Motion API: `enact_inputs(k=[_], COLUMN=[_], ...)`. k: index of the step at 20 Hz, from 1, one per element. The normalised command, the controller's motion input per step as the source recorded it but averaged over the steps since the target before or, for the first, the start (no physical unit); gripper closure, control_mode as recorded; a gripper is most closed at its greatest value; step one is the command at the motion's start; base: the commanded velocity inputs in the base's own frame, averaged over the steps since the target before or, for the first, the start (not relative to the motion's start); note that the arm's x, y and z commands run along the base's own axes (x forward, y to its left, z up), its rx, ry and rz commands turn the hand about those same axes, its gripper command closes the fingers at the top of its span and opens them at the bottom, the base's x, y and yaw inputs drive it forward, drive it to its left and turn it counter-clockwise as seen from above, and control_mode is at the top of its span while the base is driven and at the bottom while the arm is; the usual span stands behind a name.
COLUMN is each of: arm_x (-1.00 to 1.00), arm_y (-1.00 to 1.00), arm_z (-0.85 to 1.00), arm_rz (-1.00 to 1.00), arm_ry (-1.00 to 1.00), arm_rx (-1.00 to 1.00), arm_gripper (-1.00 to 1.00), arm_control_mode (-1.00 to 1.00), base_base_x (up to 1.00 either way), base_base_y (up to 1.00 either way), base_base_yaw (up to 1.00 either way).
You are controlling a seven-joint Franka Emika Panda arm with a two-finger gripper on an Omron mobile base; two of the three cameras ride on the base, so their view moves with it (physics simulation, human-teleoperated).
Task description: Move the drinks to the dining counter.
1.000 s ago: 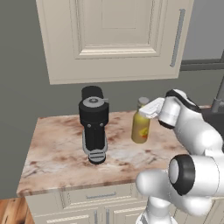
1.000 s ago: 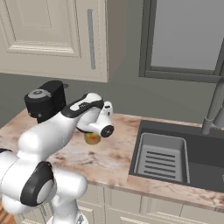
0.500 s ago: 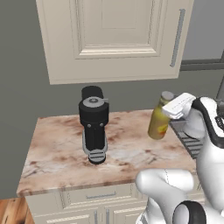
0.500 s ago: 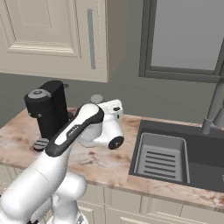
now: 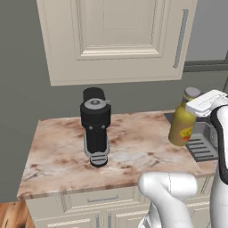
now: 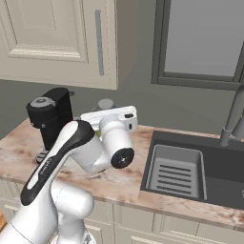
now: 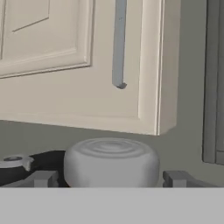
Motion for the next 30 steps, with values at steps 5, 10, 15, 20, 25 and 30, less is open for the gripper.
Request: enact_inputs(k=[5, 10, 15, 20, 25, 30], arm_x=[-0.65, -0.33, -0.4, -0.33, -0.26, -0.24], arm_y=[0.02, 0.03, 0.01, 0.31, 0.39, 0.04], arm_z=[0.17, 0.12, 0.32, 0.33, 0.25, 0.13], arm_rz=[-0.06, 0.0, 0.0, 0.0, 0.0, 0.0], arm_ry=[0.17, -0.16, -0.25, -0.08, 0.0, 0.0], arm_rx=[0.0, 0.03, 0.0, 0.0, 0.01, 0.02], arm_gripper=[1.0, 1.0, 1.0, 1.0, 1.0, 1.0], arm_control_mode=[-1.0, -1.0, -1.0, -1.0, -1.0, 1.0], base_base_x=[0.0, 0.0, 0.0, 0.0, 0.0, -0.08], base_base_y=[0.0, 0.0, 0.0, 0.0, 0.0, 0.0], base_base_yaw=[0.0, 0.0, 0.0, 0.0, 0.0, -0.02])
